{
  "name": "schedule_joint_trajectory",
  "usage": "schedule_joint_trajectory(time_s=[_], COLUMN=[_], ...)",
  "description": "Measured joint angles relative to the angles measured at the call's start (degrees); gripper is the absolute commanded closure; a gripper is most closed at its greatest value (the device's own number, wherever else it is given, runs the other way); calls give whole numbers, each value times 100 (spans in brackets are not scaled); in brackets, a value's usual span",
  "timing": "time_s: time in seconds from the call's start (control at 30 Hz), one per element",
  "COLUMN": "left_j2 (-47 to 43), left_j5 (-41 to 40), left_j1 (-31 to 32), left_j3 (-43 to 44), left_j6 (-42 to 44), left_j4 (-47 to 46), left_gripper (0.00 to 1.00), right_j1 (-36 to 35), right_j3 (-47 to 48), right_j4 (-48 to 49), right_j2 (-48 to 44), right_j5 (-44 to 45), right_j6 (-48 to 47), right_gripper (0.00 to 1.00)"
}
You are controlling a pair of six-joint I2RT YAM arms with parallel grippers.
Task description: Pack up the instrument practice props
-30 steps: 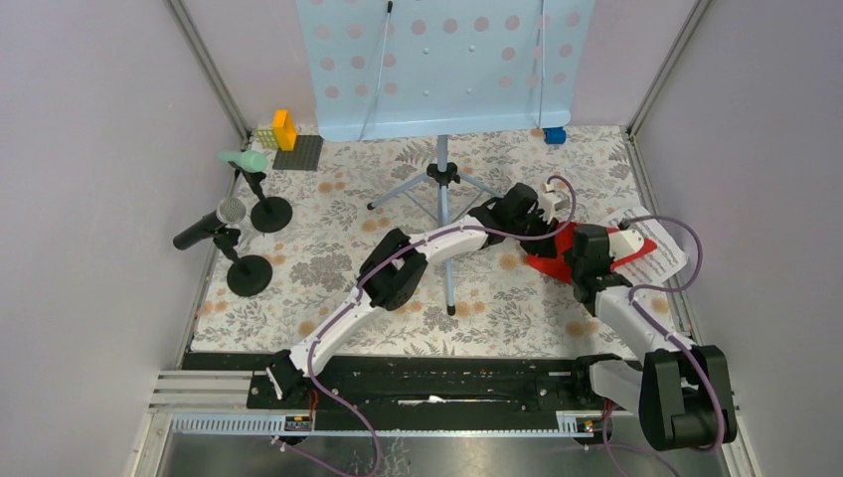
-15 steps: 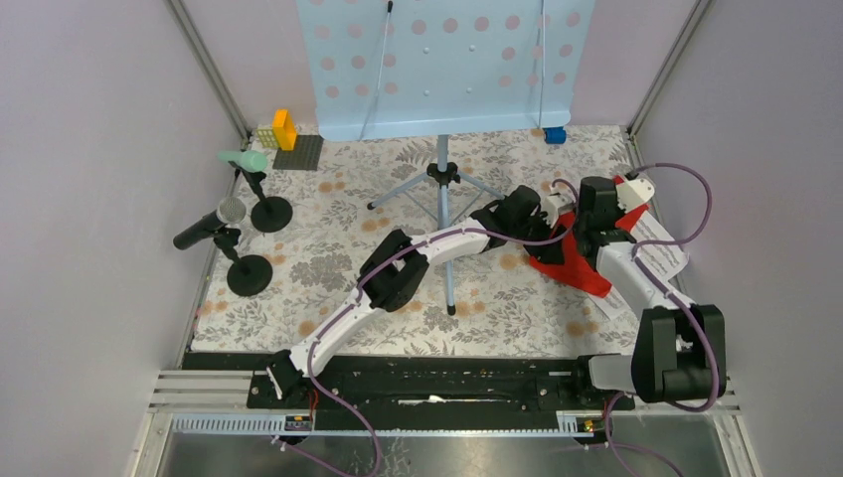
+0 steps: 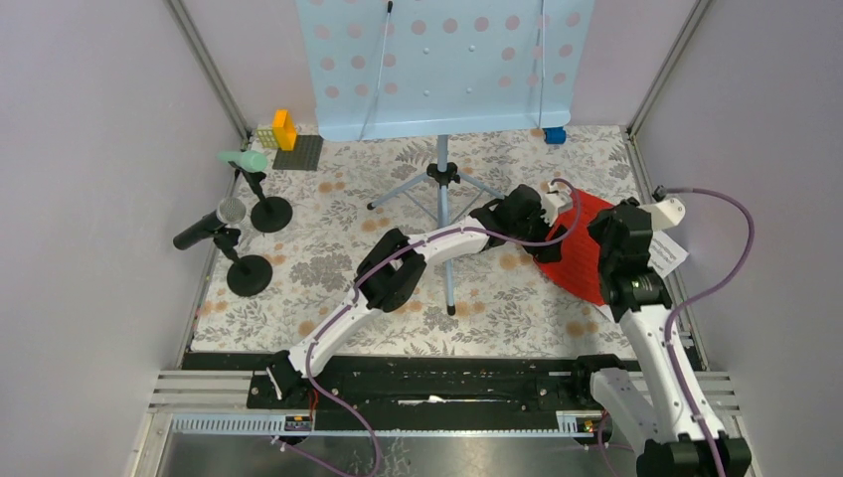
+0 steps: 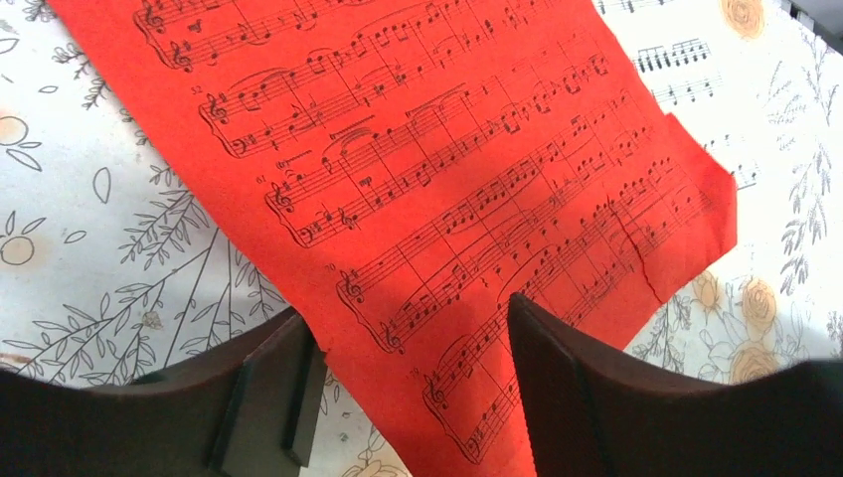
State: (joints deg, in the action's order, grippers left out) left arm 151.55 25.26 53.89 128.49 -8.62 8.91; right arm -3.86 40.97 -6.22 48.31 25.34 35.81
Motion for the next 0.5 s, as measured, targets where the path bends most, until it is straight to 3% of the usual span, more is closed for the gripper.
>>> schedule_joint_trajectory(time_s=[0.27, 0.5], left_j2=[0, -13], left_j5=[-258, -490], left_j1=[-24, -33], left_j3=[-7, -9], left_j6=[-48, 2], left_j4=[162, 256], left_gripper=[73, 96], right_j1=[0, 0], right_j3=[-136, -138], right_j4=[-905, -1335], right_j2=[-946, -1318], right_j5=[-343, -428], right_j6=[-22, -107], right_gripper=[77, 75])
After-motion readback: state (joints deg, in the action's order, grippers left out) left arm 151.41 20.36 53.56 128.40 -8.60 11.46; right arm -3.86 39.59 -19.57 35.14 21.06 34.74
